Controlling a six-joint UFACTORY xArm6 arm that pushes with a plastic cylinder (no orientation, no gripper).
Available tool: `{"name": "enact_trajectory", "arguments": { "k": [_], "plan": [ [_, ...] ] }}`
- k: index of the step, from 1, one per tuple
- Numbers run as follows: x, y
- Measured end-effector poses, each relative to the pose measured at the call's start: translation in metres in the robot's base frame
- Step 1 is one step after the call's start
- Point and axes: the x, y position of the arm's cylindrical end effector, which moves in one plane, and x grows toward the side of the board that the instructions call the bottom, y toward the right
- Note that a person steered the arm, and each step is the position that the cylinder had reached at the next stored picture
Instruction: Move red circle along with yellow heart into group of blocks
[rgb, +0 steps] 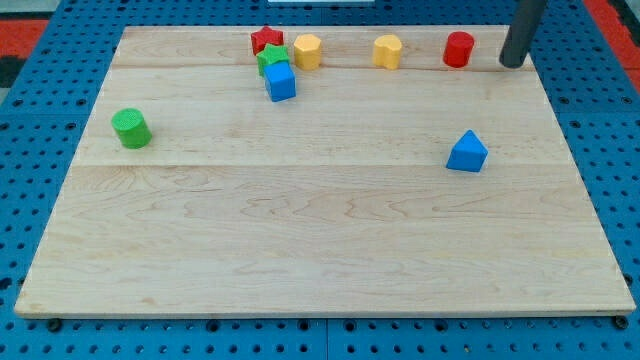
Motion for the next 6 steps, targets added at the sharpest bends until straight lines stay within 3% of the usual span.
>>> {"name": "enact_trajectory", "arguments": {
  "k": [1, 6],
  "plan": [
    [-0.022, -0.001],
    [-0.015, -0.197]
  ]
}}
